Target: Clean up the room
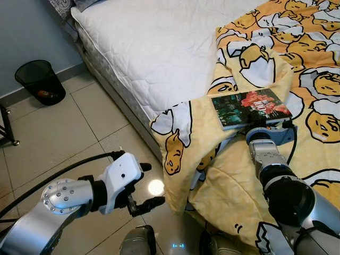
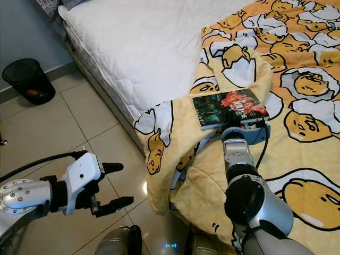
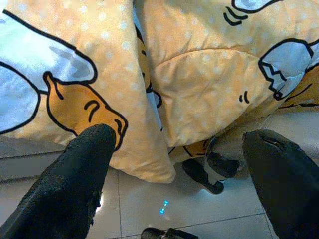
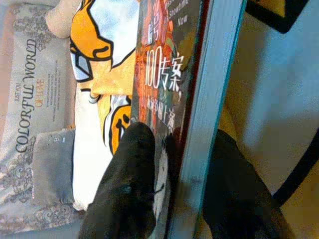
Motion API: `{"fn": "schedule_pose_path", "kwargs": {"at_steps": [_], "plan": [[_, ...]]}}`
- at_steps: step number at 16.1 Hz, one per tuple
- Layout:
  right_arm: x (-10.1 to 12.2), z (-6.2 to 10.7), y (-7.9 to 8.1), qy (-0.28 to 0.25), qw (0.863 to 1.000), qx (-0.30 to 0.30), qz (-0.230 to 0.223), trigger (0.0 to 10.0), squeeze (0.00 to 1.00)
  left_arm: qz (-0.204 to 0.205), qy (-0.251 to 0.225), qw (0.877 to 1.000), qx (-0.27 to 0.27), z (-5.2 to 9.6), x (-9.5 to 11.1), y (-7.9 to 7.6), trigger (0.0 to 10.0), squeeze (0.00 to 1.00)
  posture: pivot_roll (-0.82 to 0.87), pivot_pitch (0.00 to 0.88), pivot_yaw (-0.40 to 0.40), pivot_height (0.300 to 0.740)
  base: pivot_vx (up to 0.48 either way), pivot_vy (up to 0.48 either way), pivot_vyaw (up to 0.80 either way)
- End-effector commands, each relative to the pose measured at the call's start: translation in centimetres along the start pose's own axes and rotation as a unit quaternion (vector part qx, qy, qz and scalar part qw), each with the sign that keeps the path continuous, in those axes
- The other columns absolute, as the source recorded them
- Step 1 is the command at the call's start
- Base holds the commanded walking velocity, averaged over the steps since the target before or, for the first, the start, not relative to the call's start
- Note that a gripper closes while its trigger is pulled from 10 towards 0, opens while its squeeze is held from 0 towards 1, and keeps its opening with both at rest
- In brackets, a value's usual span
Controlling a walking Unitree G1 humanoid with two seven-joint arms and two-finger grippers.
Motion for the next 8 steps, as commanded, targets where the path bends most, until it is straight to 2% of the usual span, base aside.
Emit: {"fn": "schedule_pose_path", "kwargs": {"at_steps": [1, 2, 3, 5, 7, 8], "plan": [[-0.6, -0.2, 0.8, 0.012, 1.0, 0.009, 0.011, 0.0, 0.0, 0.004, 0.008, 1.0, 0.001, 0.0, -0.4, 0.0, 10.0, 0.57, 0.23, 0.179, 0.03, 0.74, 0.0, 0.0, 0.0], [-0.6, -0.2, 0.9, 0.012, 1.0, 0.01, 0.016, 0.0, 0.0, 0.004, 0.007, 1.0, 0.002, 0.0, -0.4, 0.0, 10.0, 0.57, 0.23, 0.179, 0.03, 0.74, 0.0, 0.0, 0.0], [-0.5, -0.3, 1.2, 0.015, 0.999, 0.018, 0.042, 0.0, 0.0, 0.004, 0.007, 1.0, 0.005, 0.0, -0.5, 0.0, 10.0, 0.57, 0.23, 0.169, 0.024, 0.74, 0.0, 0.0, 0.0], [-0.4, -0.5, 2.2, 0.019, 0.992, 0.04, 0.115, 0.0, 0.0, 0.003, 0.005, 1.0, 0.011, -0.1, -0.5, 0.1, 10.0, 0.57, 0.22, 0.165, 0.019, 0.74, 0.0, 0.0, 0.0], [-0.6, -0.5, 2.9, 0.025, 0.979, 0.065, 0.194, 0.0, 0.0, 0.003, 0.003, 1.0, 0.014, -0.3, -0.4, 0.1, 10.0, 0.57, 0.22, 0.159, 0.013, 0.74, 0.0, 0.0, 0.0], [-0.8, -0.5, 3.7, 0.026, 0.961, 0.094, 0.26, 0.0, 0.0, 0.003, 0.002, 1.0, 0.017, -0.4, -0.4, 0.2, 10.0, 0.57, 0.22, 0.158, 0.01, 0.74, 0.0, 0.0, 0.0]]}}
Point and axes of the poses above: a point about 5 cm out from each wrist's last joint towards the gripper, its own z axis pointing back from the gripper into the wrist, its own x axis along the axis of the wrist's last joint, y = z × x, the point moved 1 cm from there along -z, pointing out of the wrist towards the gripper, and after that the axes turned 1 degree about z, right-handed, at the moved point
